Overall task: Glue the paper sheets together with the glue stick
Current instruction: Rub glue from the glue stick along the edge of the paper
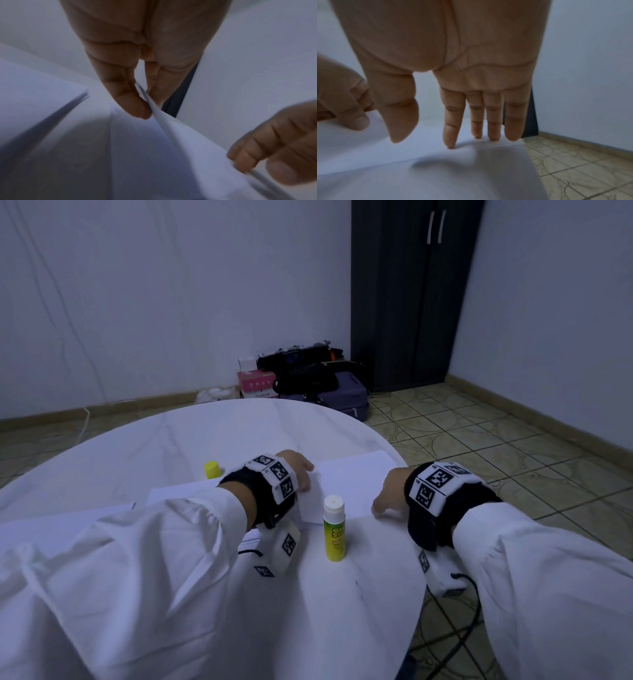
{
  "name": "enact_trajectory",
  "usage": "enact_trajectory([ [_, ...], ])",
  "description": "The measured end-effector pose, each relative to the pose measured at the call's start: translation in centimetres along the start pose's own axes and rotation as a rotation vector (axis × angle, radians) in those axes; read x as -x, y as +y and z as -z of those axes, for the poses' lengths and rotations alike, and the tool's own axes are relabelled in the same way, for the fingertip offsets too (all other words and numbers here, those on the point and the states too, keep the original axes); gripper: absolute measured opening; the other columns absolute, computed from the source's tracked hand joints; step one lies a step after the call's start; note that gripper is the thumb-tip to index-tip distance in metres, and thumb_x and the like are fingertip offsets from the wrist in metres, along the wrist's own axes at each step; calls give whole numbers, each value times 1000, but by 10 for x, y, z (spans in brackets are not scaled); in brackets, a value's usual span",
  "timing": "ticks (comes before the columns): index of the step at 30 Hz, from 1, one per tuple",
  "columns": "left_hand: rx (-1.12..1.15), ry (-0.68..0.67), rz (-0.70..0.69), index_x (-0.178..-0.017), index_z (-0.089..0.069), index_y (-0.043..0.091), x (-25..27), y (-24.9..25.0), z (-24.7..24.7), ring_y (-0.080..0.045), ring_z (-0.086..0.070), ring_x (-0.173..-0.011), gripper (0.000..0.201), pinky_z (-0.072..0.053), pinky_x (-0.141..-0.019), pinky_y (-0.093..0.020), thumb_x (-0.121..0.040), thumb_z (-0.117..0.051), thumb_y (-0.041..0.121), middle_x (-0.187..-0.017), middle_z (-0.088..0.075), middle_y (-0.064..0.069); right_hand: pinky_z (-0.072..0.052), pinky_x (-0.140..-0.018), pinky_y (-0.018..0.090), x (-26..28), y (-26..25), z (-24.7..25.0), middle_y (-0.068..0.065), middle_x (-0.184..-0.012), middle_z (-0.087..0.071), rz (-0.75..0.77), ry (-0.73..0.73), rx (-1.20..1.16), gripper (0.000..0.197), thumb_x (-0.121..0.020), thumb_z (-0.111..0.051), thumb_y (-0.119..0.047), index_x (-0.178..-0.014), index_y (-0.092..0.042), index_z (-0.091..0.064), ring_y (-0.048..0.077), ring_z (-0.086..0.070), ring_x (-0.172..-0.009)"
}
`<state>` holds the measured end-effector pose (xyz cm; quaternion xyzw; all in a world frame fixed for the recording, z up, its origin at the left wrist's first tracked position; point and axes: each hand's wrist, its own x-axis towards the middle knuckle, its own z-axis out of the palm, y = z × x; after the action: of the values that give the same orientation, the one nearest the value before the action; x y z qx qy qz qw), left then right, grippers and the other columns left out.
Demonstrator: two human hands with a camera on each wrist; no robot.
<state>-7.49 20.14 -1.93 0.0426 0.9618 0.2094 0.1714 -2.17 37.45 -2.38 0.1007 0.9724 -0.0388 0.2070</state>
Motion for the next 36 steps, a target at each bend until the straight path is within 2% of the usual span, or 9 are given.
enact_trajectory([
  [2, 106, 6, 20, -137, -48, 9, 5, -3, 2, -29, -63, -111, 46, -51, -94, -36, -92, -55, 2, -131, -57, -14, -47, -91, 37, 14, 2, 4, 3, -104, -64, 48, -38, 10, 37, -71, -68, -51, -87, -18, -61, 23, -60, -96],
  [5, 276, 52, 53, -141, -44, 8, 14, -11, 3, -30, -67, -103, 50, -52, -93, -39, -93, -50, -4, -131, -57, -12, -42, -101, 37, 34, 2, 0, 1, -139, -41, 147, -110, -35, 72, -72, -74, -46, -135, -31, -44, 23, -47, -122],
  [7, 310, 63, 60, -143, -41, 8, 22, -17, 4, -30, -66, -103, 54, -52, -93, -39, -92, -51, -5, -135, -55, -11, -39, -102, 37, 49, -2, -6, -2, -140, -38, 237, -167, -141, 86, -70, -77, -45, -142, -41, -30, 21, -44, -123],
  [15, 379, 88, 9, -142, -42, 8, 85, -52, 16, -33, -64, -97, 59, -46, -67, -12, -88, -56, -11, -130, -55, -19, -42, -100, 34, 71, -24, -31, 0, -118, -63, 302, -69, -464, 28, -81, -68, -41, -105, -28, -64, 19, -57, -108],
  [18, 366, 90, 28, -139, -48, 8, 113, -84, 19, -25, -63, -79, 58, -53, -63, -18, -85, -60, -10, -120, -58, -15, -44, -72, 28, 83, -28, -29, 10, -109, -66, 314, 1, -593, 23, -91, -55, -29, -104, -10, -61, 21, -59, -93],
  [22, 260, -2, 85, -137, -49, 13, 155, -129, 12, -17, -63, -63, 60, -54, -57, -16, -83, -66, -5, -105, -59, -8, -39, -56, 27, 95, -40, -28, 12, -78, -61, 268, 4, -810, 8, -95, -41, -19, -91, -13, -44, 25, -59, -66],
  [26, 45, -86, 105, -139, -47, 25, 185, -157, -1, -12, -65, -76, 69, -49, -66, -15, -78, -76, 12, -87, -63, 5, -35, -50, 26, 98, -63, -31, 10, -67, -51, 259, 111, -761, 12, -94, -43, -20, -101, -11, -39, 21, -45, -52],
  [30, -259, -66, 53, -143, -41, 25, 197, -172, -13, -17, -48, -125, 81, -41, -101, -27, -73, -80, 31, -139, -47, 2, -33, -48, 25, 104, -89, -35, 6, -72, -57, 320, 221, -786, 28, -87, -57, -20, -110, -16, -41, 19, -49, -54],
  [36, -429, -24, -9, -136, -47, 37, 215, -181, -14, -22, -38, -133, 68, -37, -107, -35, -76, -70, 56, -158, -9, 3, -38, -53, 27, 118, -133, -38, 4, -62, -53, 472, 288, -861, 19, -77, -74, -25, -76, -7, -66, 21, -50, -57],
])
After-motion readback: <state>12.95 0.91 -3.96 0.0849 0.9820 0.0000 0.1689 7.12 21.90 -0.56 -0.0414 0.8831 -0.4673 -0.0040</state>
